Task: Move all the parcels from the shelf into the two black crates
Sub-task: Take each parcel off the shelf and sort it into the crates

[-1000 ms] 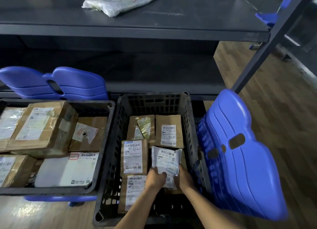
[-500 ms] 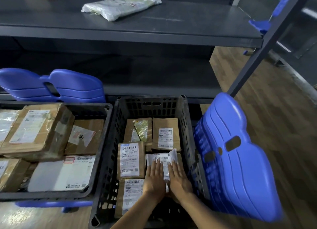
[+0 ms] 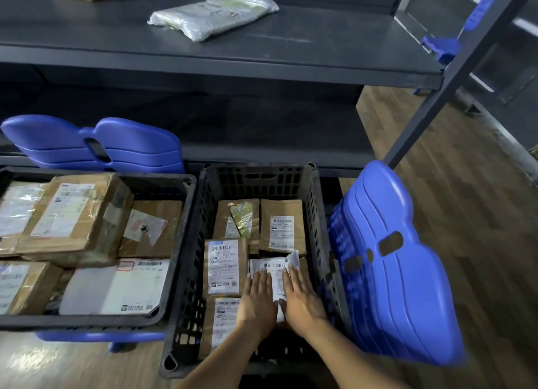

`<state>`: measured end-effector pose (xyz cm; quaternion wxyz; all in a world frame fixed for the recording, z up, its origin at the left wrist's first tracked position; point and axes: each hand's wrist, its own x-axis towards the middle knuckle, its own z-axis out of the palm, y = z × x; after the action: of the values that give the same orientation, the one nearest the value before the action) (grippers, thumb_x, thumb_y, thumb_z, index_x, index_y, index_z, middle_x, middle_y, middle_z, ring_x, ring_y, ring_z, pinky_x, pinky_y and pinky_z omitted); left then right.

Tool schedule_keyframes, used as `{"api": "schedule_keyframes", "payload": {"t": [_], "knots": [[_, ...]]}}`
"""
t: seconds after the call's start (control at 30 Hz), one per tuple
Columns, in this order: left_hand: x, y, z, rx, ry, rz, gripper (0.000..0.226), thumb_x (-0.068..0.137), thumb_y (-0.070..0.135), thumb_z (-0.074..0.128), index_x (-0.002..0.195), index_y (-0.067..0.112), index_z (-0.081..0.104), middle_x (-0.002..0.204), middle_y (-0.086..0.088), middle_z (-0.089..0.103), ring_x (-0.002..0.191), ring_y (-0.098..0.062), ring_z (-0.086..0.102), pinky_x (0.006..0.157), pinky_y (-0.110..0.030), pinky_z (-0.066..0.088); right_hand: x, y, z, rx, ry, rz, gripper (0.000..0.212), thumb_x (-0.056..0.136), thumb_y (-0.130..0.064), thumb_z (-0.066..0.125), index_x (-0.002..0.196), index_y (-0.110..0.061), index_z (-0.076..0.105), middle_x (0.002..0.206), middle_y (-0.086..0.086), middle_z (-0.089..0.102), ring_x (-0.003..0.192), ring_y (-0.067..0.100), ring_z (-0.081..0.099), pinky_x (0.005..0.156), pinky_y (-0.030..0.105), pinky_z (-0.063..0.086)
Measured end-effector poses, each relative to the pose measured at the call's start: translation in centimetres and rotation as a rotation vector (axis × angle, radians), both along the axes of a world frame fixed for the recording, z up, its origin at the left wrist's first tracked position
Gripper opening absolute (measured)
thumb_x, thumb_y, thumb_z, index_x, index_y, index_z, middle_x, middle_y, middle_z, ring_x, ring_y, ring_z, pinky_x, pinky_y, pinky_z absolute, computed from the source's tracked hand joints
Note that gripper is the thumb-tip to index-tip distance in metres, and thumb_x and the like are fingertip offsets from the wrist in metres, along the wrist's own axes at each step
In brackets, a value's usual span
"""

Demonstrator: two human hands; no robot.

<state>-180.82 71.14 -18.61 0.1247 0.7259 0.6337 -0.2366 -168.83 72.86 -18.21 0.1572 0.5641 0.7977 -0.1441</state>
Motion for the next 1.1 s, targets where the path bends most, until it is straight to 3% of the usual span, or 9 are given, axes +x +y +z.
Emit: {"api": "schedule_keyframes", "payload": {"t": [0.3,0.43,0.5,0.57,0.67,1.0,1.1], "knots": [[-4.0,0.0,9.4,0.041,-0.093,0.06,0.063,0.103,0.033,0.018,0.151,0.0,-0.006,0.16,-0.016,-0.004,0.149,-0.029,-0.005,0.121,-0.041,-0.004,-1.0,1.0,7.6,-0.025,0.054,0.08,0.062,0.103,-0.031,0.026,0.152,-0.008,-0.003,0.16,0.012,-0.009,0.148,0.028,-0.01,0.12,0.037,-0.002],[-6.4,1.3,12.8,0.107,-0.111,0.063,0.067,0.1,0.036,0.028,0.152,0.002,0.003,0.159,-0.015,0.012,0.148,-0.03,0.01,0.121,-0.043,0.004,-2.9,3.1,10.7,-0.009,0.073,0.108,0.06,0.1,-0.015,0.036,0.153,-0.011,0.008,0.16,0.008,0.009,0.148,0.025,0.005,0.119,0.036,0.012],[-8.3,1.9,14.3,0.182,-0.162,0.065,0.067,0.097,0.038,0.035,0.151,0.005,0.013,0.154,-0.013,0.028,0.143,-0.028,0.024,0.121,-0.042,0.011,-4.3,3.8,12.3,0.078,0.118,0.093,0.06,0.096,-0.017,0.044,0.151,-0.012,0.019,0.155,0.007,0.024,0.144,0.025,0.019,0.113,0.035,0.026],[-10.8,2.6,15.8,0.259,-0.196,0.062,0.068,0.095,0.041,0.037,0.15,0.006,0.018,0.151,-0.011,0.035,0.14,-0.026,0.031,0.12,-0.04,0.014,-6.2,4.6,13.9,0.161,0.142,0.103,0.058,0.094,-0.018,0.046,0.148,-0.012,0.025,0.151,0.006,0.031,0.14,0.024,0.027,0.111,0.034,0.028],[-15.6,3.9,18.2,0.356,-0.22,0.069,0.07,0.093,0.044,0.04,0.15,0.007,0.021,0.151,-0.01,0.036,0.139,-0.026,0.034,0.118,-0.038,0.017,-9.6,6.3,16.3,0.233,0.161,0.083,0.057,0.097,-0.02,0.042,0.15,-0.011,0.025,0.156,0.006,0.027,0.144,0.022,0.022,0.117,0.033,0.022],[-32.5,6.1,29.4,0.632,-0.198,-0.057,0.062,0.094,0.039,0.045,0.147,0.011,0.028,0.146,-0.008,0.043,0.132,-0.028,0.041,0.105,-0.039,0.037,-21.7,10.3,26.8,0.488,0.275,-0.119,0.054,0.099,-0.031,0.042,0.147,-0.011,0.03,0.153,0.005,0.03,0.141,0.021,0.026,0.106,0.035,0.036],[-35.2,7.1,31.7,0.677,-0.206,-0.079,0.061,0.095,0.036,0.044,0.148,0.009,0.028,0.149,-0.006,0.039,0.135,-0.026,0.038,0.111,-0.036,0.029,-24.2,11.0,29.6,0.512,0.303,-0.185,0.054,0.098,-0.031,0.043,0.146,-0.01,0.031,0.153,0.006,0.031,0.141,0.023,0.026,0.104,0.038,0.038]]}}
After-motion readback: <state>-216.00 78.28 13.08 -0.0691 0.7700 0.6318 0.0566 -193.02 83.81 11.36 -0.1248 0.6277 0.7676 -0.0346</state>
